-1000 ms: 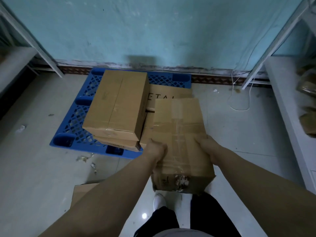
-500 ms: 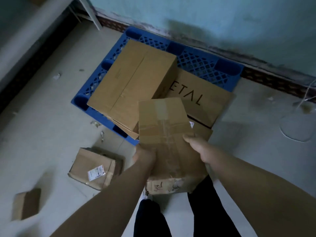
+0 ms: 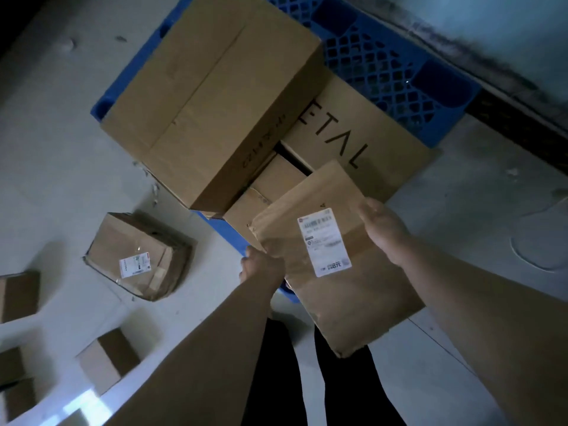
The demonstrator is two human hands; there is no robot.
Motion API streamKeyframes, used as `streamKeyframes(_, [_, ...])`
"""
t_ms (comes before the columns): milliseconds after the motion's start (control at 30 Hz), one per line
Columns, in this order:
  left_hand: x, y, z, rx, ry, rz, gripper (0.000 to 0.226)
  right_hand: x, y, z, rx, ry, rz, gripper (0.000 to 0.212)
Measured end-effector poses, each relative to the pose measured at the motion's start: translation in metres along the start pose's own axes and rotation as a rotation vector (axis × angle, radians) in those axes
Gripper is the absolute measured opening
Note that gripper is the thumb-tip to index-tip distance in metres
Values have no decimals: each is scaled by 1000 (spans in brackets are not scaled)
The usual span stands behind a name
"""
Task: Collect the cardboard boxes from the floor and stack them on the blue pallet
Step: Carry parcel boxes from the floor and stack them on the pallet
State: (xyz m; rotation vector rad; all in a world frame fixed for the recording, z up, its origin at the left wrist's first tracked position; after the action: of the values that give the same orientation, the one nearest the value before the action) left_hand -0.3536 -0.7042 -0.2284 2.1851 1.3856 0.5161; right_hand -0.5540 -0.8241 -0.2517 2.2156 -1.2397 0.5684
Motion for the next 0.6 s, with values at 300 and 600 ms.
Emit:
streamKeyframes(300, [5,-50,4,355,65,-221,40,-28,19,11,11,-102,-229,69])
streamKeyframes(600, [20,-2,42,68,183,-567,56,8,-30,35,55,102,-125,62])
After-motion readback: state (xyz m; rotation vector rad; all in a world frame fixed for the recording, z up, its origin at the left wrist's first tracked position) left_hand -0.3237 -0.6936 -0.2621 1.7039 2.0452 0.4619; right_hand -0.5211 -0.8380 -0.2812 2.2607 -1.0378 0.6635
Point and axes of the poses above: each hand's wrist, its own z-axis towards the middle knuckle, its own y-axis out of the back of the hand, x = y × z, the point moved 2 cm from there along z, towards the middle knuckle, and after that the axes turned 13 degrees about z, right-handed, at the moved point
